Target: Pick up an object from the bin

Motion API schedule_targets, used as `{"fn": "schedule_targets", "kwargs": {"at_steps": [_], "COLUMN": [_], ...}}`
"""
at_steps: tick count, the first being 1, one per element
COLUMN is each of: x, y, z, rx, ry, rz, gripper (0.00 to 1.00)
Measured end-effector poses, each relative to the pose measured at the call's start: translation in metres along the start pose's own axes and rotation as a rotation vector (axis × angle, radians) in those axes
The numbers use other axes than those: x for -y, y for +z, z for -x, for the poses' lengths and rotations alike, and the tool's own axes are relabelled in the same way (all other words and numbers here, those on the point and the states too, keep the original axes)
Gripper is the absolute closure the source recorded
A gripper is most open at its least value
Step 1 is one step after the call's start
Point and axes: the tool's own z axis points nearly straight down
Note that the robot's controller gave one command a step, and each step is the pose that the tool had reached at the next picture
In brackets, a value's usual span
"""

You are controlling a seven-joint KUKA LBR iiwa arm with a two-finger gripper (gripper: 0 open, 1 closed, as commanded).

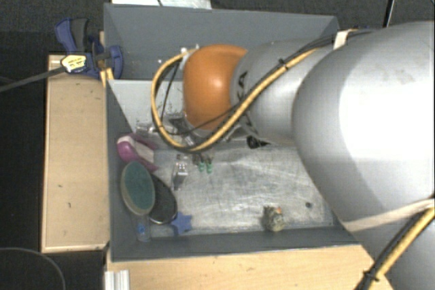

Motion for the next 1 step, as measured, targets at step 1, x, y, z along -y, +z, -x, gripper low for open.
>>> {"fn": "schedule_targets", "kwargs": {"at_steps": [1], "x": [-0.0082], "y": [-0.0845], "z": [0.0126], "rx": [0.009], "ry": [0.019], "rz": [0.006], "gripper": [0.00]}}
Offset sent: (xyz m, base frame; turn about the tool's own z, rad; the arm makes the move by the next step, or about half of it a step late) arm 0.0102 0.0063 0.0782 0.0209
